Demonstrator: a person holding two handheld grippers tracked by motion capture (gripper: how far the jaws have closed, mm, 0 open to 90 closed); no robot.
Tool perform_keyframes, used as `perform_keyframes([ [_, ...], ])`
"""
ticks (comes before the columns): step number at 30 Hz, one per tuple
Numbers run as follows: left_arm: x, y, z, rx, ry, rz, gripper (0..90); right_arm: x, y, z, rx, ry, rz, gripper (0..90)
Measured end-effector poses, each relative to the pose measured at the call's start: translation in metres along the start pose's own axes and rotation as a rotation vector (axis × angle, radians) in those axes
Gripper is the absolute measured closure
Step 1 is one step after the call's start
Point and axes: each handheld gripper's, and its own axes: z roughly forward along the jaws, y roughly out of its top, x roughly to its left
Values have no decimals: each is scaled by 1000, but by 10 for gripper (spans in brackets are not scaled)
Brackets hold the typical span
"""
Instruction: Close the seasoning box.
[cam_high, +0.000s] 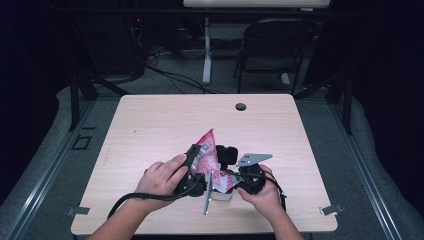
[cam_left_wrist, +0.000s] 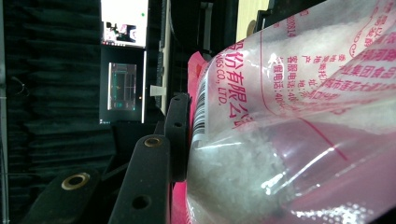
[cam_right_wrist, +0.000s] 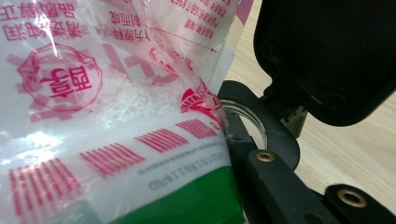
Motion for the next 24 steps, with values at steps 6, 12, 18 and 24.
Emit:
perform_keyframes([
  [6, 0, 0, 0, -1, -1, -2, 694, 0, 0, 0, -1, 1, 0, 871],
  [12, 1, 0, 0, 2, -8, -2, 694, 0, 0, 0, -4, 2, -2, 871],
  [18, -1, -1, 0, 1, -5, -2, 698, 0, 0, -1, 2, 1, -1, 872],
  [24, 0, -1, 0, -3, -4, -9, 697, 1, 0, -1, -1, 3, -3, 874],
])
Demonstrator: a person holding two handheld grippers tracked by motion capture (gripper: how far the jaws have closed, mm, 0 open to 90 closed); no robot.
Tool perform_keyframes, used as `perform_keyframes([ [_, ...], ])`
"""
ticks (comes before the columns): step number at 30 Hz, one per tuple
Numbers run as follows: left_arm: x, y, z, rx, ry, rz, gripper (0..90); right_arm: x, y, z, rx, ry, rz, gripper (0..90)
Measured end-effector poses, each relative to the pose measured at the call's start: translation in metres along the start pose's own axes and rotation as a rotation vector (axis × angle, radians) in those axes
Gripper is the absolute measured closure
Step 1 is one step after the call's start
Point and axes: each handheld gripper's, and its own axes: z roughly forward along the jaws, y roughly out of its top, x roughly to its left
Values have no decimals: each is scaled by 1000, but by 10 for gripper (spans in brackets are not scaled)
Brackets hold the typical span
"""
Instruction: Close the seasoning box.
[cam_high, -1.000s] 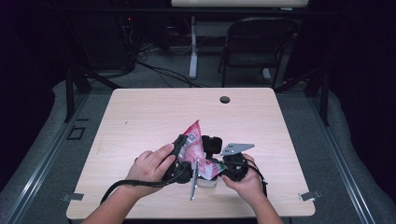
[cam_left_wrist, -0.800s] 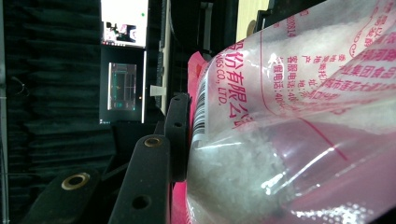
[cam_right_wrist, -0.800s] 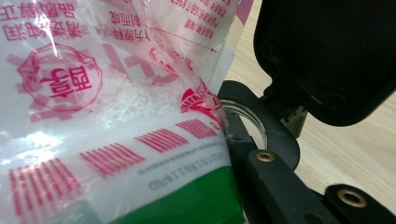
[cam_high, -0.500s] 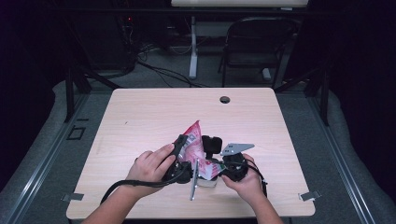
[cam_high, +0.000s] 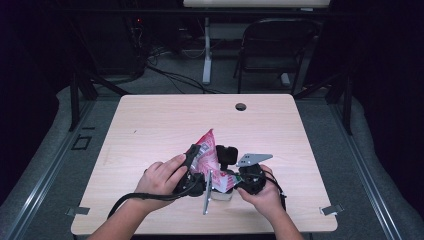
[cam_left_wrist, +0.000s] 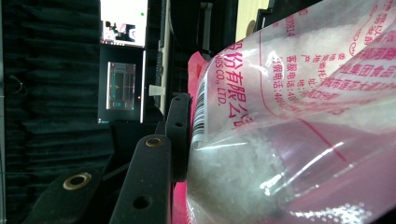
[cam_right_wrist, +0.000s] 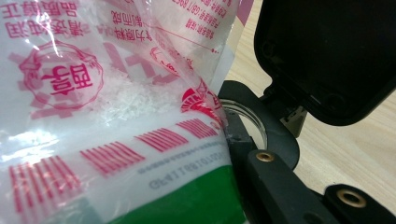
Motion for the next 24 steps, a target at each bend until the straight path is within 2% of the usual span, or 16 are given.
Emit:
perform_keyframes([
  [24, 3, 3, 0, -2, 1, 0, 704, -2, 0, -6, -16, 8, -5, 866],
])
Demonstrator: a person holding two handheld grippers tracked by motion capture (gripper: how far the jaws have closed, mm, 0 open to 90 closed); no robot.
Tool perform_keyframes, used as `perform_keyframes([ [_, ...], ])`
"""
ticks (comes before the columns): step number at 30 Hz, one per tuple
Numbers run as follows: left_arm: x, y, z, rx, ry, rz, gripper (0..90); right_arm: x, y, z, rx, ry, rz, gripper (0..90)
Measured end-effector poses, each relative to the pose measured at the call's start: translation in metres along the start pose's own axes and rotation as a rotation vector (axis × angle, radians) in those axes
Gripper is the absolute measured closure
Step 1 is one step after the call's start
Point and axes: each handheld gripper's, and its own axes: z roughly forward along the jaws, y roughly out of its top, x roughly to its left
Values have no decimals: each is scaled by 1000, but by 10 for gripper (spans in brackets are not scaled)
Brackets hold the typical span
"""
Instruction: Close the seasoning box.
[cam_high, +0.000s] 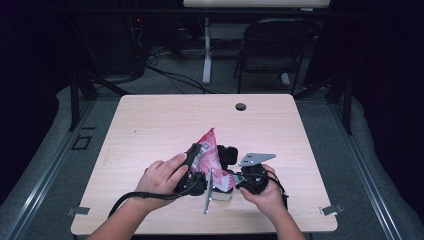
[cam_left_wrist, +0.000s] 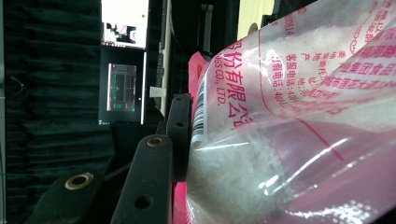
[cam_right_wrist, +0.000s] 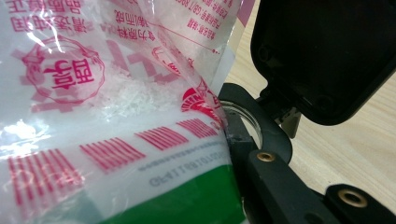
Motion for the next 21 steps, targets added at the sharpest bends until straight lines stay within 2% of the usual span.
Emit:
perform_keyframes([
  [21, -1, -1, 2, -1, -4, 2, 706, 0, 0, 1, 3, 0, -8, 818],
])
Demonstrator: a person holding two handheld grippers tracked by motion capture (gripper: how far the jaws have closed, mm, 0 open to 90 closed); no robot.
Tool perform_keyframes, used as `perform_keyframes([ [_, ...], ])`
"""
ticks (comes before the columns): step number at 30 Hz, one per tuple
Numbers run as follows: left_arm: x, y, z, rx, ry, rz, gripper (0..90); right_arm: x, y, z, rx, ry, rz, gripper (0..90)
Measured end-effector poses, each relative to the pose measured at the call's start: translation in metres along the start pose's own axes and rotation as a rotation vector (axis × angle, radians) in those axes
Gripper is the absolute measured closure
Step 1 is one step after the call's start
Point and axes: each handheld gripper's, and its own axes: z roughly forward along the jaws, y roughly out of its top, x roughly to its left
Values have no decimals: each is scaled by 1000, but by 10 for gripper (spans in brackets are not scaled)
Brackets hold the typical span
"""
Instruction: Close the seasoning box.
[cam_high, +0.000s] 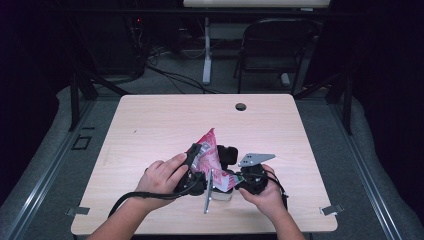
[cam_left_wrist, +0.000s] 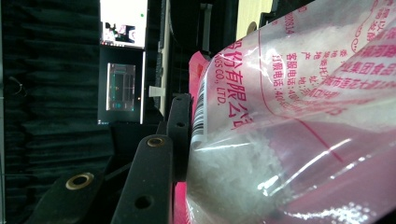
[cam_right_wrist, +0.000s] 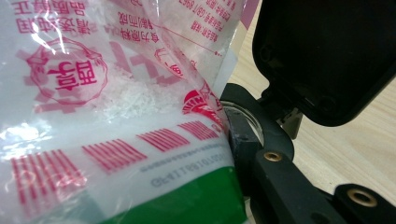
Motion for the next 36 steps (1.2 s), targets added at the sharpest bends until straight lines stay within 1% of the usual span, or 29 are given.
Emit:
perform_keyframes([
  [9, -1, -1, 1, 13, -5, 2, 706, 0, 0, 1, -4, 7, 1, 789],
  [19, -1, -1, 1, 10, -4, 1, 706, 0, 0, 0, -10, 10, -1, 778],
  [20, -2, -2, 1, 12, -8, -4, 706, 0, 0, 0, -11, 9, -1, 778],
  [25, -1, -2, 1, 8, -6, -4, 706, 1, 0, 0, -15, 7, 3, 797],
  [27, -1, -2, 0, 9, -10, -12, 705, 1, 0, 0, -8, 12, 1, 806],
  [29, 0, -2, 0, 10, -6, -3, 705, 1, 0, 1, -7, 13, -2, 823],
  [36, -1, -2, 0, 9, -4, -7, 704, 1, 0, 0, -5, 18, 0, 846],
])
